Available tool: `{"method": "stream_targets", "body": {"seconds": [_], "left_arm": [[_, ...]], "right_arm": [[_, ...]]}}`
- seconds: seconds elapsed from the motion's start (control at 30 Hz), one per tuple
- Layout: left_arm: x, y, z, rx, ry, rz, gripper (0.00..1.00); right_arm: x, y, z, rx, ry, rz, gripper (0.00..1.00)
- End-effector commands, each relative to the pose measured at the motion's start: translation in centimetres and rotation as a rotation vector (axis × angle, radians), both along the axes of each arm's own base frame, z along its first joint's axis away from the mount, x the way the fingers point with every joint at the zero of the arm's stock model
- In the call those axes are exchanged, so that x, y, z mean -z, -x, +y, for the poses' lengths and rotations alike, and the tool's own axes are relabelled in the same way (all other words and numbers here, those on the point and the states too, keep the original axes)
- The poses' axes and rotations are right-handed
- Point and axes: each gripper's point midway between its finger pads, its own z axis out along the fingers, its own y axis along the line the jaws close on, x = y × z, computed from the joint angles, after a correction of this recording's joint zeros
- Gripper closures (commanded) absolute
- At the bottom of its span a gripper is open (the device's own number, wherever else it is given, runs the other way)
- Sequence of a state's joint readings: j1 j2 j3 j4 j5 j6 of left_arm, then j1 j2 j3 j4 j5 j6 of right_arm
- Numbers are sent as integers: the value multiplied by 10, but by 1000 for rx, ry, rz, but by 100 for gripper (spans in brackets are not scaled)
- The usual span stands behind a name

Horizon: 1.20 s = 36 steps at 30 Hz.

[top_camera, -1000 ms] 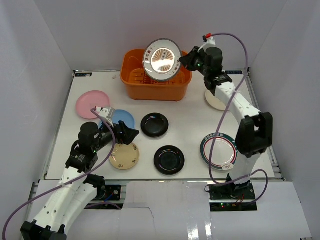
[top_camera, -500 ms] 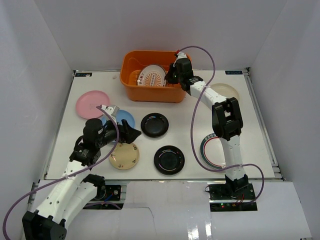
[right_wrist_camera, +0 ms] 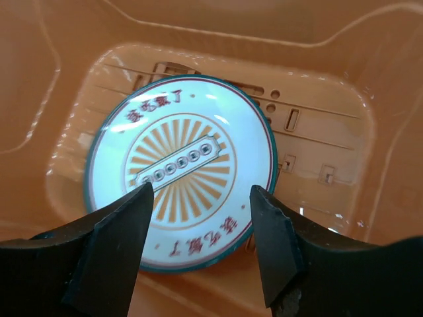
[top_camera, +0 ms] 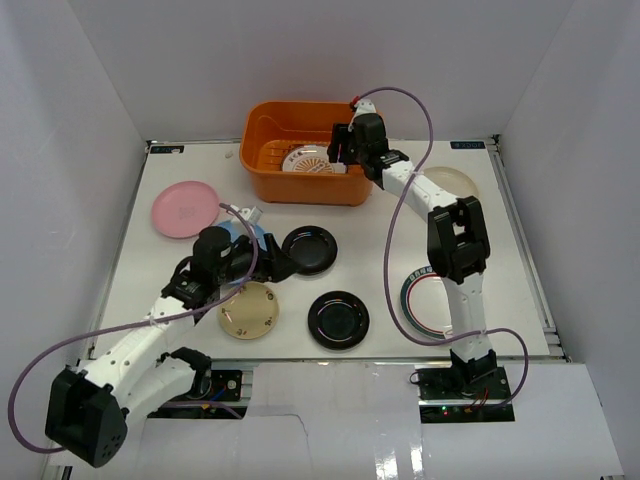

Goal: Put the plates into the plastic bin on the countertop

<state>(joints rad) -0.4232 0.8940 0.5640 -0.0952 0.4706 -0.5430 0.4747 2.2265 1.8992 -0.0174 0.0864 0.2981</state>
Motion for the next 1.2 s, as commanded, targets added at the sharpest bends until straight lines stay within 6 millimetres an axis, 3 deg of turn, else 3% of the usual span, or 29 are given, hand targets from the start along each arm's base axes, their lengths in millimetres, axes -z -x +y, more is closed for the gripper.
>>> {"method": "stream_targets", "body": {"seconds": [0.0,0.03,0.07,0.1,0.13,0.17,0.2,0.23,0.27,0.3,0.33,0.37,0.4,0.47,0.57,0.6,0.67,0.7,0.73,0.93,0.97,1.03,1.13,1.17], "left_arm": [[-30,5,-38,69,46,-51,25],[-27,-2,-46,52,23,-44,26],[-26,0,-56,64,12,-44,27],[-24,1,-65,69,1,-44,28],[-10,12,-84,112,-32,-15,28],[-17,9,-96,113,-21,-44,28],[-14,10,-106,126,-27,-35,29],[1,19,-123,166,-54,-10,29],[-1,25,-139,195,-59,-21,29],[3,19,-144,187,-72,-18,29],[8,28,-157,221,-85,-16,29],[16,24,-173,234,-106,-3,29],[21,25,-182,249,-116,0,29],[33,27,-209,293,-140,11,30],[45,32,-235,352,-154,30,30],[55,32,-249,377,-162,45,30],[67,31,-258,395,-178,67,30],[88,30,-262,402,-207,100,30],[86,28,-269,413,-205,104,30],[120,16,-289,414,-250,150,31],[118,13,-294,409,-244,144,32],[130,12,-291,401,-274,172,33],[141,11,-295,400,-271,197,42],[148,12,-293,399,-277,210,49]], "right_arm": [[-125,26,-5,-45,-71,-204,33],[-117,37,-9,-56,-67,-177,33],[-154,57,-16,-70,-98,-228,33],[-164,72,-20,-89,-110,-236,34],[-170,83,-26,-88,-118,-246,41],[-178,111,-41,-85,-126,-254,51],[-185,126,-51,-79,-138,-263,69],[-219,158,-66,-94,-190,-318,92],[-191,173,-76,-92,-176,-270,92],[-194,188,-86,-82,-190,-284,92],[-197,201,-97,-70,-201,-300,92],[-224,229,-112,-56,-244,-371,92],[-209,240,-119,-50,-241,-355,92],[-221,272,-133,-53,-267,-399,92],[-212,302,-145,-63,-260,-386,89],[-210,308,-149,-63,-259,-388,87],[-208,323,-157,-56,-265,-402,78],[-205,328,-160,-50,-267,-396,76],[-203,335,-163,-49,-273,-403,73],[-193,350,-165,-71,-286,-397,70],[-190,350,-164,-74,-284,-390,70],[-186,351,-165,-72,-284,-388,70],[-179,351,-163,-80,-285,-373,70],[-178,351,-163,-82,-285,-369,70]]}}
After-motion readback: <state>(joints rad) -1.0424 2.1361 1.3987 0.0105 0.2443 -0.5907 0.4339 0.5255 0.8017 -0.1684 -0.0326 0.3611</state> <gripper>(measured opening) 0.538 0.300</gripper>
